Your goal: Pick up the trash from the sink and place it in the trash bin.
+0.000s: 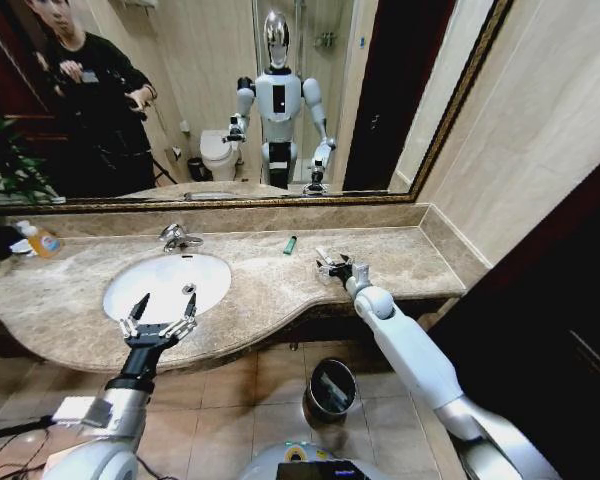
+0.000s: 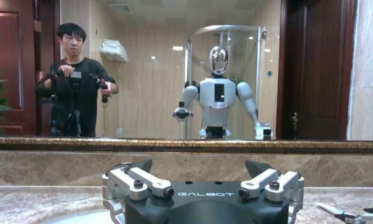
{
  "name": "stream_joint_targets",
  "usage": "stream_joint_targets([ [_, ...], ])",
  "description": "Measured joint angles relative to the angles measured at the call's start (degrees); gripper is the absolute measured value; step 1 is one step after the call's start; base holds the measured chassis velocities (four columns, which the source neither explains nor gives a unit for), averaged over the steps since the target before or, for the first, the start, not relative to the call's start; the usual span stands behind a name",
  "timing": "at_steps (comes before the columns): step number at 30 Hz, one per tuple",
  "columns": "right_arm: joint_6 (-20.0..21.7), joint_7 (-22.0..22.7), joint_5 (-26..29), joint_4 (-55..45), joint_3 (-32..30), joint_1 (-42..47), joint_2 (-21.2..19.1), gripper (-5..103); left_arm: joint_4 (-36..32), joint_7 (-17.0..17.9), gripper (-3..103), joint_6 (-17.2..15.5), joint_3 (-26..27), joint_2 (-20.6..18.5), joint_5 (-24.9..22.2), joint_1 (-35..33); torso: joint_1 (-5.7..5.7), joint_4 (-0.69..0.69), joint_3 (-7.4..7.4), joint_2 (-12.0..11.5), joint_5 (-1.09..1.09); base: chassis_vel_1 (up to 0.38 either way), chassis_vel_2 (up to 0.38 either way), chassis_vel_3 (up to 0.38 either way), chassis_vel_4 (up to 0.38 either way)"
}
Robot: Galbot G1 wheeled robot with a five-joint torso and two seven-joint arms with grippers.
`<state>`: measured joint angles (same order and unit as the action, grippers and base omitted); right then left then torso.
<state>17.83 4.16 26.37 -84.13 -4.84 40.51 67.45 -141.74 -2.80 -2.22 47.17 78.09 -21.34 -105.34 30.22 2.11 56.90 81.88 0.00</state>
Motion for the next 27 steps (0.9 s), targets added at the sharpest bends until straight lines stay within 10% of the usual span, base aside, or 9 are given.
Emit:
stream_joint_targets([
  [10,1.73,0.31,2.58,-0.75,0.34,0.31,-0.56,97,0.0,0.0,100,0.0,0.0,0.0,0.0,0.0,0.0,0.0,0.0,0.0,0.0,0.0,0.0,0.0,0.0],
  [27,2.61,0.87,3.54,-0.64,0.57,-0.06,-0.31,45,0.0,0.0,100,0.0,0.0,0.0,0.0,0.0,0.0,0.0,0.0,0.0,0.0,0.0,0.0,0.0,0.0],
])
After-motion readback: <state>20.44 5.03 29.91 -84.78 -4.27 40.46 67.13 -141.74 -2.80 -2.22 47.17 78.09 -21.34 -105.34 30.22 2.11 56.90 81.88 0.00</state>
